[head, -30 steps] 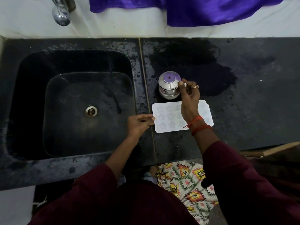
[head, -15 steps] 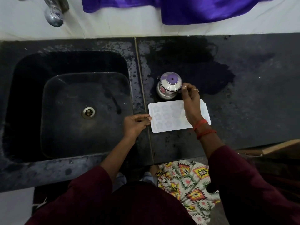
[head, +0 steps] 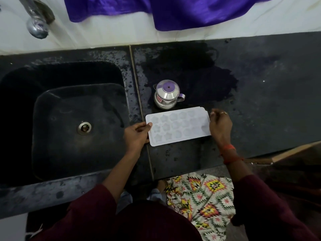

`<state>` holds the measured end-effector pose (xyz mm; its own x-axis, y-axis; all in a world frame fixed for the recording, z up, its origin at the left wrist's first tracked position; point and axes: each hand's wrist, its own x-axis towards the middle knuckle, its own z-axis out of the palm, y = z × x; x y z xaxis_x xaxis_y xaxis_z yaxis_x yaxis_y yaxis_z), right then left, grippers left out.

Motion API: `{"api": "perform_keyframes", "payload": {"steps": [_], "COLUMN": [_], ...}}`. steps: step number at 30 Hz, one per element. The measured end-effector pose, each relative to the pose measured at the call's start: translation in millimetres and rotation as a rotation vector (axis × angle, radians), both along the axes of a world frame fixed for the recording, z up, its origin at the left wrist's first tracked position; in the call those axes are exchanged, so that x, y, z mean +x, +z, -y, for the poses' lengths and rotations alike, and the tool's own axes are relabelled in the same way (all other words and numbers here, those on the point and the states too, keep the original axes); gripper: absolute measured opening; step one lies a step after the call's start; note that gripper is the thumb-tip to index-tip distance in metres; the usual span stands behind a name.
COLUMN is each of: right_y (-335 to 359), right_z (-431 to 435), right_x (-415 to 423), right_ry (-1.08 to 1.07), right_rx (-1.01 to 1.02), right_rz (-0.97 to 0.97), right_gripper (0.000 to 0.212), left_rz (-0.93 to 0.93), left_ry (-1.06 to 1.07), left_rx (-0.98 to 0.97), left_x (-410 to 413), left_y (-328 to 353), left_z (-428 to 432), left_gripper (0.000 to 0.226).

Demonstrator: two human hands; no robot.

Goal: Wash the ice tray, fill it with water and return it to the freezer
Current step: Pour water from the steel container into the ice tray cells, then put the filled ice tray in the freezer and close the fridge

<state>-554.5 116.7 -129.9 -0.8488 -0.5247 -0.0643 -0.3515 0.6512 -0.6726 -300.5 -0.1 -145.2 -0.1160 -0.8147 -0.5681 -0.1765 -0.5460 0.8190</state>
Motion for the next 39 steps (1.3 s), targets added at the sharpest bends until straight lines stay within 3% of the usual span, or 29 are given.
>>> {"api": "perform_keyframes", "payload": {"steps": [6, 10, 18, 39], "right_y": [0.4, -2.1, -7.0, -0.1], "right_z": [-11.3, -13.2, -28.3, -96.0], "right_x": [-6.1, -6.8, -1.2, -2.2], "right_ry": [0.021, 0.064, 0.035, -0.122], "right_rx": [0.082, 0.145, 0.052, -0.174], "right_rz": [0.083, 0.141, 0.211, 0.216], "right_gripper": [0.029, 0.031, 0.030, 0.032], "left_rz": [0.131, 0.232, 0.328, 0.283], "left_ry": [0.040, 0.072, 0.096, 0.014], "left_rx": [-0.053, -0.136, -0.195, -0.223], "left_x": [-8.9, -18.6, -25.2, -52.4], "left_y": [-1.9, 6.4, 10.0, 18.5], "left_z": [-1.3, -4.6, -10.7, -35.6], "left_gripper": [0.040, 0.031, 0.034, 0.034]}}
